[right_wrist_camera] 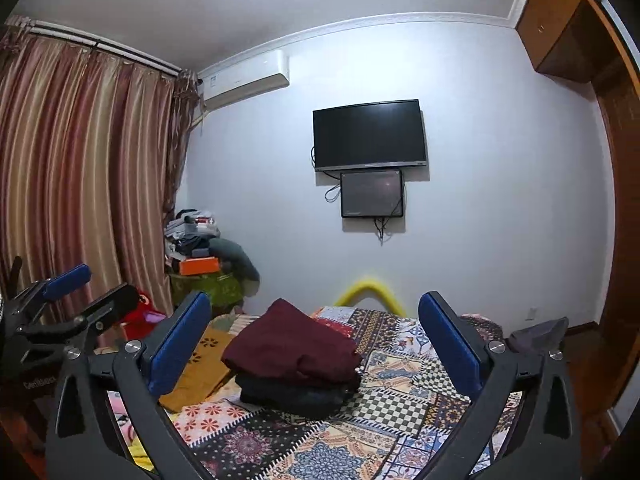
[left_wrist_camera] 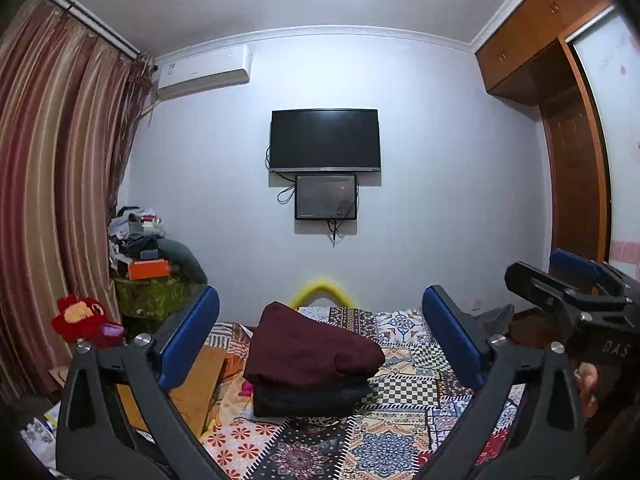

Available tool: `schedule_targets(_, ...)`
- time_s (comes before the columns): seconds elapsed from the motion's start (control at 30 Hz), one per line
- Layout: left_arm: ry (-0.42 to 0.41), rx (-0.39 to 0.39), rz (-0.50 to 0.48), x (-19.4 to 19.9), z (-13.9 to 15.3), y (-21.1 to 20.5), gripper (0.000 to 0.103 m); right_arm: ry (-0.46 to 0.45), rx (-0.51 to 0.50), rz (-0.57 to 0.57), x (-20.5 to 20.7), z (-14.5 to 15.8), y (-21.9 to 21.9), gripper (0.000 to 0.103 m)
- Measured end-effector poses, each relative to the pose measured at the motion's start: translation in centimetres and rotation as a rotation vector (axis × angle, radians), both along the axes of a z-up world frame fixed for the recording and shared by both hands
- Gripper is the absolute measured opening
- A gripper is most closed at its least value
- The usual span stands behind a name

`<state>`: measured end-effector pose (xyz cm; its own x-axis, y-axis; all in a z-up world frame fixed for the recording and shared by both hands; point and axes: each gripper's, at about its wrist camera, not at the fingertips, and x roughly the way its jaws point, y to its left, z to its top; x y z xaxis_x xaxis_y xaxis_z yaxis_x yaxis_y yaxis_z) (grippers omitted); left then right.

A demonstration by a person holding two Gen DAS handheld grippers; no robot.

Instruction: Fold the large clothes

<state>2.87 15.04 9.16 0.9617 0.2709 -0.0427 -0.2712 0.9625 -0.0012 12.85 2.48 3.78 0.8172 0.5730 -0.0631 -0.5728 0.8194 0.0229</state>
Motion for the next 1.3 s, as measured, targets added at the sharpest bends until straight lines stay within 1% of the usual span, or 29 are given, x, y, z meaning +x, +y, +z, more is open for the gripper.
schedule_targets(0.2,0.014,-0.056,-0.016,0.1,-0.4,0.8,0.102,0.006,-0.023,-0.008,0.1,-0.2,0.1,0.103)
schedule_targets(0.33,0.015,-0.051,-0.004,-0.1,-0.5,0.6,0.102,0.014,-0.023,-0.005,0.1,0.1,0.1,0.103)
schedule_targets(0.5,0.019,-0.056,-0.012,0.0,-0.6,0.5,0.102,0.019,-0.028,-0.006,-0.3,-0.6,0.0,0.103)
schedule_targets(0.9,0.023,-0.045,-0.019,0.1,-0.6,0.2,0.103,0.051,-0.045,0.004,-0.3,-1.0,-0.1,0.103)
schedule_targets(1.3,0.040,-0.053,-0.019,0.7,-0.9,0.4,0.103,0.061,-0.044,0.001,-0.3,-0.7,-0.6,0.103)
